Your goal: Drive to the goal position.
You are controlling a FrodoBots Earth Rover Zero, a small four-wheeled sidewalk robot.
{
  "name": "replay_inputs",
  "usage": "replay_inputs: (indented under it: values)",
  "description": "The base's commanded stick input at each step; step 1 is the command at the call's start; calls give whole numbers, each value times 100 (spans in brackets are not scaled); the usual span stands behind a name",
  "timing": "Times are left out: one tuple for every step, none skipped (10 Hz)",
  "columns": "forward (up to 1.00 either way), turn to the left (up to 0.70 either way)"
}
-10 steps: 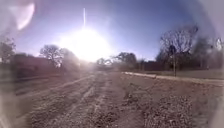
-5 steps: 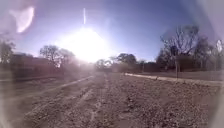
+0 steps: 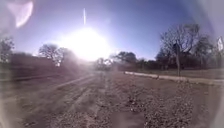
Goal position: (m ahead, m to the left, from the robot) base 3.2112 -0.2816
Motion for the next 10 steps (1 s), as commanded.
replay_inputs:
  values:
    - [50, 0]
    - [50, 0]
    - [50, 0]
    - [50, 0]
    - [50, 0]
    - [50, 0]
    - [50, 0]
    - [50, 0]
    - [50, 0]
    - [50, 0]
